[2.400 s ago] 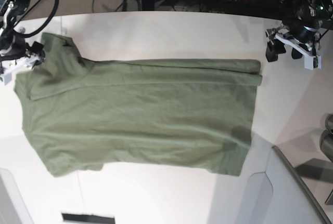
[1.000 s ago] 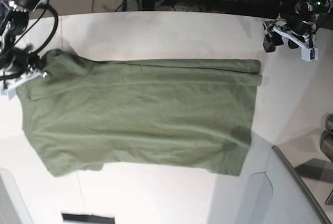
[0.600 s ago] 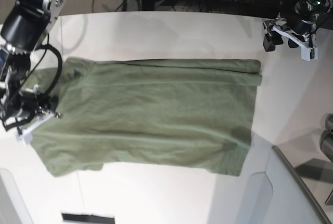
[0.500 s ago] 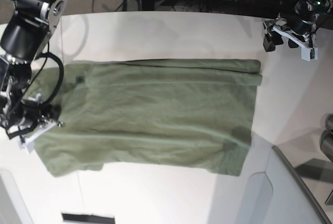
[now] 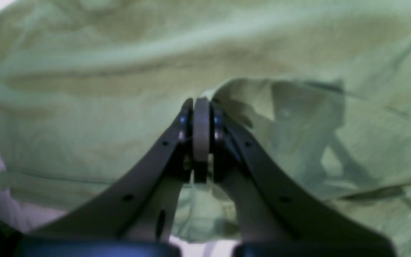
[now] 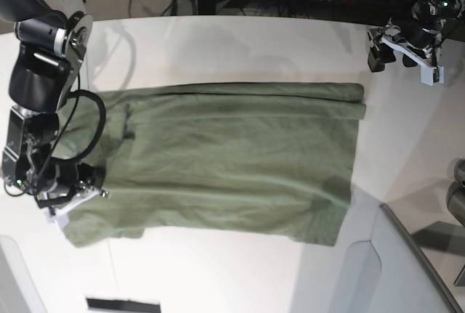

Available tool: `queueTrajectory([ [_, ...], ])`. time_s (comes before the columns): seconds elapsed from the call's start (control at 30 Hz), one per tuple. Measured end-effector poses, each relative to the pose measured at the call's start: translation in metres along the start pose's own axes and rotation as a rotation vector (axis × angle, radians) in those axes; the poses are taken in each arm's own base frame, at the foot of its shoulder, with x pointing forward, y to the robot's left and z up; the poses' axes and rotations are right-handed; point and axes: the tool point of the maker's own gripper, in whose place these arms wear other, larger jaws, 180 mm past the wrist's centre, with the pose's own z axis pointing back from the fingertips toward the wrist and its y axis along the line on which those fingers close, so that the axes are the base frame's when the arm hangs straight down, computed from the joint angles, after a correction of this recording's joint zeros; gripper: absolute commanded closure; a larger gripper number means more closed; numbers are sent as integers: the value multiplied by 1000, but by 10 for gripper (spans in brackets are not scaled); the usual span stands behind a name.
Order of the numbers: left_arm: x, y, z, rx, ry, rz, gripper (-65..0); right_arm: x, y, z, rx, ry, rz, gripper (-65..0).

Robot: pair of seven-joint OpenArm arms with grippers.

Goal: Layout the t-shirt on the table in an organized manner, then fold the t-shirt properly
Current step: 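Reach the right gripper to the shirt's side edge and smooth it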

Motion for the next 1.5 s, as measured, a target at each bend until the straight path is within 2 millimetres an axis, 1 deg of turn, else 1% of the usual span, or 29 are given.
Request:
queueTrajectory([
  [0.1, 0, 0, 0, 0, 0, 0, -523, 10, -1, 1, -1, -49, -5, 0],
  [0.2, 0, 0, 0, 0, 0, 0, -523, 15, -2, 2, -1, -77, -6, 0],
  [0.43, 0, 0, 0, 0, 0, 0, -523, 17, -1, 3, -1, -88, -1, 0],
  [0.53, 0, 0, 0, -1, 0, 1, -523, 24, -1, 10, -7, -114, 10, 0],
  [0.67, 0, 0, 0, 0, 0, 1, -523, 23, 1, 18, -13, -86, 27, 0],
  [0.77, 0, 0, 0, 0, 1, 1, -523, 30, 3, 23, -13, -111, 37, 0],
  [0.97, 0, 0, 0, 0, 1, 1, -523, 30, 4, 23, -12, -112, 37, -3],
  [1.0, 0, 0, 0, 0, 1, 1, -523, 30, 4, 23, -12, -111, 37, -14],
  [1.03, 0, 0, 0, 0, 1, 1, -523, 30, 4, 23, -12, -111, 37, -38],
  [1.23, 0, 0, 0, 0, 1, 1, -523, 30, 4, 23, -12, -112, 37, -242],
  [1.27, 0, 0, 0, 0, 0, 1, -523, 30, 4, 23, -12, -112, 37, -260],
  [1.33, 0, 0, 0, 0, 1, 1, -523, 30, 3, 23, -13, -112, 37, -261],
  [1.4, 0, 0, 0, -1, 1, 1, -523, 35, 3, 31, -20, -142, 42, -237],
  [1.43, 0, 0, 0, -1, 0, 1, -523, 39, -1, 41, -20, -183, 24, -221],
  [1.47, 0, 0, 0, -1, 0, 1, -523, 44, -10, 55, -18, -234, -20, -210],
  [1.5, 0, 0, 0, 0, 1, 0, -523, 42, -28, 70, -45, -270, -76, -201],
])
